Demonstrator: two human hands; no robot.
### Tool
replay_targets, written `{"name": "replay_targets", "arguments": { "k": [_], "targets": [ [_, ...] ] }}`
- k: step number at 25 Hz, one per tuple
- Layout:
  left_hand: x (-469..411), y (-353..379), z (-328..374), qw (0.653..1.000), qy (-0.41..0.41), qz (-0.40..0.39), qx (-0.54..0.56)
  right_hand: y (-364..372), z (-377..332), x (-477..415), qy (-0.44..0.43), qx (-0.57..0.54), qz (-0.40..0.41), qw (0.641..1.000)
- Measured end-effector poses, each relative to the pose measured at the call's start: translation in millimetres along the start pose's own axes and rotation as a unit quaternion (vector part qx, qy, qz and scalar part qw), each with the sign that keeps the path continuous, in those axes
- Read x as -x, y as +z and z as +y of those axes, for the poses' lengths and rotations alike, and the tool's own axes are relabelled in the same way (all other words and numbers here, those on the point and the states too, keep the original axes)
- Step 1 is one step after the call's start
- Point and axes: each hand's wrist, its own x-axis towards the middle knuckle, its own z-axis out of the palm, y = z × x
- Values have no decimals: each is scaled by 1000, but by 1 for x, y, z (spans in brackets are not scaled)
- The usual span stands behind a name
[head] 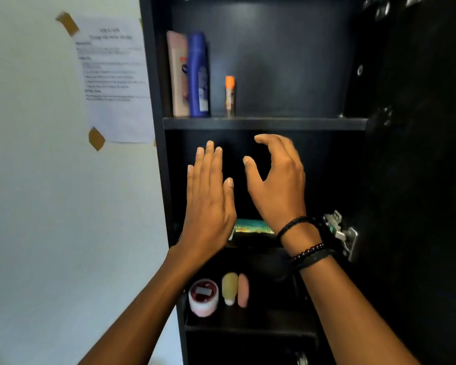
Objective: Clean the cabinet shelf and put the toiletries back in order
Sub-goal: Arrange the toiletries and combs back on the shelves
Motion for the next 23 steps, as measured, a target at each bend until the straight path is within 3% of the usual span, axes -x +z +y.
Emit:
{"name": "replay_targets", "arguments": {
  "k": [6, 12, 15, 17, 21, 23],
  "targets": [
    [108, 41, 3, 994, -53, -65, 73, -3, 43, 126, 96, -5, -33, 995],
    [230, 73, 3, 988, -86, -127, 4, -14, 100, 269, 276, -6, -18, 961],
    [286, 91, -2, 973, -120, -196, -12, -16, 136, 338, 386, 32, -80, 918],
    [313, 102, -7, 954, -148, -262, -15, -18, 163, 373, 441, 79, -164, 879],
    [356, 123, -28, 881, -181, -437, -18, -20, 212, 427, 537, 161, -345, 753],
    [369, 128, -40, 835, -190, -516, -28, -18, 231, 440, 552, 195, -390, 711]
  ]
}}
